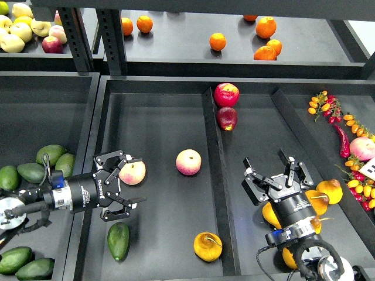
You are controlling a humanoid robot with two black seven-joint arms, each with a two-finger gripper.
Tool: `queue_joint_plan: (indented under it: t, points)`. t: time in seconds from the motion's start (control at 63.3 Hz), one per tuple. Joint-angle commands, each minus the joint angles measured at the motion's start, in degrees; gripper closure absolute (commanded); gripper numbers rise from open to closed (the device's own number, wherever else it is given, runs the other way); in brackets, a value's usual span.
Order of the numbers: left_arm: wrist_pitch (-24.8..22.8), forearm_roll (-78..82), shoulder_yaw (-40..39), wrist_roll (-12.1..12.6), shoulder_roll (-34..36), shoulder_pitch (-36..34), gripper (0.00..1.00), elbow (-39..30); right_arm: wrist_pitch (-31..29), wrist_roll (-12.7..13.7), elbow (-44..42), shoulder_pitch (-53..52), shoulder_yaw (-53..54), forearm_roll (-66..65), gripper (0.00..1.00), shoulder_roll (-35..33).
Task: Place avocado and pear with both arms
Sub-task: 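Move the left gripper over the dark green avocado in the middle bin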
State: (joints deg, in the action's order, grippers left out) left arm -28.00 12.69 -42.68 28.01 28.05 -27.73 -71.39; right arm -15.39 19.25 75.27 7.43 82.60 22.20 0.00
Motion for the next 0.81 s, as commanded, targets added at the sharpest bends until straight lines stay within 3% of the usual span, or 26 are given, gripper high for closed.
queue_joint_plan:
  t: [0.0,0.237,0.364,0.79]
  points:
    - [0.0,0.76,7.16,-0.01,3.23,-6.28,0.01,-0.77,2.55,0.08,0.06,-1.63,1.51,0.21,0.0,0.0]
    - [0.0,4.45,18.77,-0.01,6.66,-17.79,0.01,-2.09,5.11,0.08,-0.03,-5.67,2.3,0.56,0.0,0.0]
    - [0.0,4.62,29.05,-0.01,6.66,-26.23,0.01,-1.83,6.78,0.08,-0.12,-8.84,2.47,0.74,0.0,0.0]
    - [0.0,4.54,57.34,-0.01,3.06,-46.53,0.01,-1.56,9.24,0.08,-0.38,-11.92,2.83,1.26,0.0,0.0]
